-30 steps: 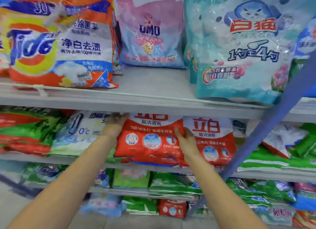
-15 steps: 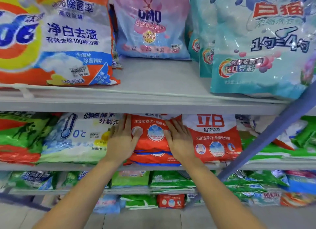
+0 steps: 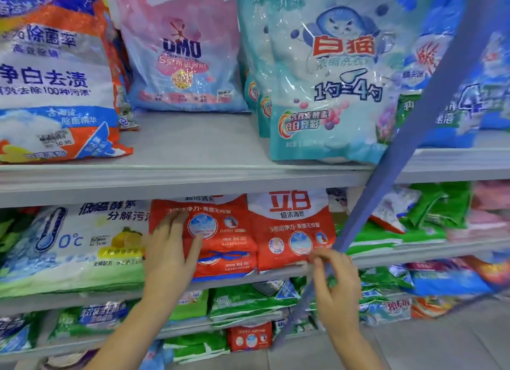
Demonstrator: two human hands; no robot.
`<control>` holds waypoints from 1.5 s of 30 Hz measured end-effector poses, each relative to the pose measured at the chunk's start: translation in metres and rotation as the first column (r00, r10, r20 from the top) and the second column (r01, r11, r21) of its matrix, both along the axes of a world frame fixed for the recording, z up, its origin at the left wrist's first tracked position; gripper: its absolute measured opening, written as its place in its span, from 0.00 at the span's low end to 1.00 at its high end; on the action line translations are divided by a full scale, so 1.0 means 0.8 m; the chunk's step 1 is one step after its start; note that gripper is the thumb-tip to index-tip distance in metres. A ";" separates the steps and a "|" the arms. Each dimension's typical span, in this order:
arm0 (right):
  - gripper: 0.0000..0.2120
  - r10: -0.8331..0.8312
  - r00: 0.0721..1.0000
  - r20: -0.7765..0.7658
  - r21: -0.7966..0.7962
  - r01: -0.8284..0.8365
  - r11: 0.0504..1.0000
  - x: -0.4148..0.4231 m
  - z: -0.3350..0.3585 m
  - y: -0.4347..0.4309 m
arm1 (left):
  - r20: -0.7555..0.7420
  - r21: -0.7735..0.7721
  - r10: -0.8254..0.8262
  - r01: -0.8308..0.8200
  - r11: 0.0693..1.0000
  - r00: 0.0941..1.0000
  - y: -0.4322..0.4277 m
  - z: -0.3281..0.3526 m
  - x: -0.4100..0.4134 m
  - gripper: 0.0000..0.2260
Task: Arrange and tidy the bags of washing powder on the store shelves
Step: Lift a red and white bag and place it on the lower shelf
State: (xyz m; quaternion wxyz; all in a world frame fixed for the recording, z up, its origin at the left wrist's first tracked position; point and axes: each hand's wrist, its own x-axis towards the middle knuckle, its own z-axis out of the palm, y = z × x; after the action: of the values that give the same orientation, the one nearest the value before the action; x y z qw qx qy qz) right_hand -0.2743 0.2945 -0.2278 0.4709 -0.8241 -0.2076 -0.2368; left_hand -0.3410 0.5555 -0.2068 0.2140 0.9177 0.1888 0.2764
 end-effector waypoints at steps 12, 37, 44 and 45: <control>0.15 -0.138 0.987 0.086 -0.373 0.161 0.914 0.206 0.033 -0.167 | 0.110 -0.524 -0.060 0.109 0.845 0.992 -0.159 -0.006 0.021 0.10; 0.09 0.224 0.947 -0.232 0.117 -0.201 0.973 0.178 0.073 -0.239 | 0.103 -0.764 -0.162 0.182 0.619 0.981 -0.322 0.006 0.043 0.03; 0.15 0.404 0.626 -0.667 0.577 0.092 0.812 0.129 0.117 -0.278 | -0.015 -0.862 -0.350 0.165 0.479 0.937 -0.347 0.014 0.065 0.26; 0.17 0.454 0.563 -0.691 0.619 0.137 0.773 0.123 0.115 -0.279 | -0.006 -0.907 -0.389 0.158 0.390 0.921 -0.351 0.019 0.070 0.34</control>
State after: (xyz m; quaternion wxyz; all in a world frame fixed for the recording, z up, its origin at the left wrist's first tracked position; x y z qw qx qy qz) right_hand -0.1759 0.0716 -0.1358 0.7712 -0.6146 0.0420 0.1605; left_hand -0.2852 0.2743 -0.1920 0.6856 0.7070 0.1732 -0.0067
